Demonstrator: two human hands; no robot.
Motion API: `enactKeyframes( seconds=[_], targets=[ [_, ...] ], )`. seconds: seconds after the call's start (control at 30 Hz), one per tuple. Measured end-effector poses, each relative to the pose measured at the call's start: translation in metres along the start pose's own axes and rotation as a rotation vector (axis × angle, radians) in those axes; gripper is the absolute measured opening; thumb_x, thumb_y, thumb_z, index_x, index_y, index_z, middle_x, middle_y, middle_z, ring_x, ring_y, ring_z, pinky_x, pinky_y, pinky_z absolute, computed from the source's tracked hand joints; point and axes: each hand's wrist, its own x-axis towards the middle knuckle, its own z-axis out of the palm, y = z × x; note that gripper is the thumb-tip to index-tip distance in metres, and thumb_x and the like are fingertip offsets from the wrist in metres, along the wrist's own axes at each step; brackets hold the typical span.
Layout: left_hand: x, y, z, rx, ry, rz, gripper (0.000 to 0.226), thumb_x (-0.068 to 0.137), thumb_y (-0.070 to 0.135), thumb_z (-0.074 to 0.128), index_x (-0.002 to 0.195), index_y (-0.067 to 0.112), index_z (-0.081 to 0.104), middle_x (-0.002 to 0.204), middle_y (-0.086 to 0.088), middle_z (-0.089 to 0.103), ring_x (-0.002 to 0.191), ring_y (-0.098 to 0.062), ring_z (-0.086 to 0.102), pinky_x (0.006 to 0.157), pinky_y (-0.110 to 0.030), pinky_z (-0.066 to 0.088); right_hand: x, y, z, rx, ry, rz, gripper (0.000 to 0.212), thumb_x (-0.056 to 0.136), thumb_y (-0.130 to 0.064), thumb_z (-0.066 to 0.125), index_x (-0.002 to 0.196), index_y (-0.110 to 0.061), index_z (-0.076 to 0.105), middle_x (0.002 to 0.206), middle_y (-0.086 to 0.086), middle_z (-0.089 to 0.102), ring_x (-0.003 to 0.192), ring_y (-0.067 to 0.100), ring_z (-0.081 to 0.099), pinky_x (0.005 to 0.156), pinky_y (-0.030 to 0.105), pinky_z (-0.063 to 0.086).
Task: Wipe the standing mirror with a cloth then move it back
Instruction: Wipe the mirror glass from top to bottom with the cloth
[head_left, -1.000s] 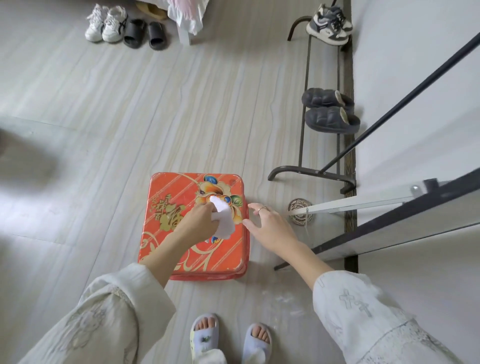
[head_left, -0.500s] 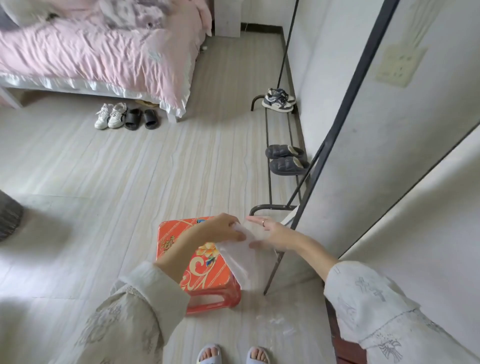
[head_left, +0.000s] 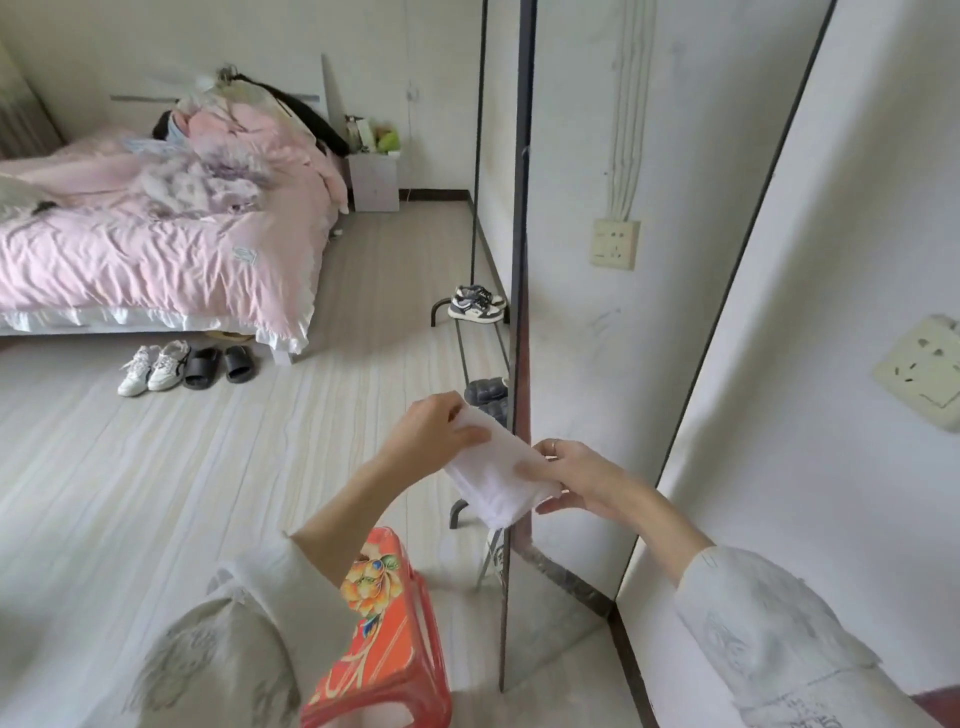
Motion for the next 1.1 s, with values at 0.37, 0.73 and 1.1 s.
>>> enactKeyframes(
  seconds=[0.37, 0.73, 1.1],
  targets=[
    [-0.002, 0.094, -0.009, 0.021, 0.141, 0.390, 0.039, 0.088, 0.019, 0.058, 0.126, 0.011, 0.053, 0.117, -0.005, 0.055, 0.097, -0.019, 0.054, 0.078, -0.019, 0.037, -0.031, -0.064, -0.033, 0.717, 0.137, -0.195, 0.024, 0.094, -0.026, 0.053, 0.099, -0.006, 0.065, 0.086, 0.010, 0.072, 0.079, 0.020, 0.070, 0.063, 0.031, 0.057],
    [-0.003, 0.139, -0.024, -0.033, -0.248, 0.484, 0.050, 0.086, -0.004, 0.038, 0.120, 0.024, 0.062, 0.142, 0.011, 0.044, 0.122, -0.006, 0.047, 0.097, -0.018, 0.037, -0.062, -0.087, -0.082, 0.536, 0.144, -0.275, 0.011, 0.089, -0.011, 0.053, 0.097, -0.007, 0.059, 0.088, 0.011, 0.064, 0.078, 0.019, 0.064, 0.073, 0.028, 0.049],
    [0.029, 0.185, -0.052, -0.171, 0.222, 0.370, 0.029, 0.084, 0.024, 0.065, 0.111, 0.017, 0.062, 0.098, 0.003, 0.067, 0.086, -0.011, 0.062, 0.082, -0.028, 0.051, -0.065, -0.138, -0.103, 0.339, 0.343, -0.654, 0.006, 0.088, -0.016, 0.062, 0.090, -0.013, 0.066, 0.082, 0.001, 0.071, 0.075, 0.012, 0.068, 0.067, 0.025, 0.054]
  ],
)
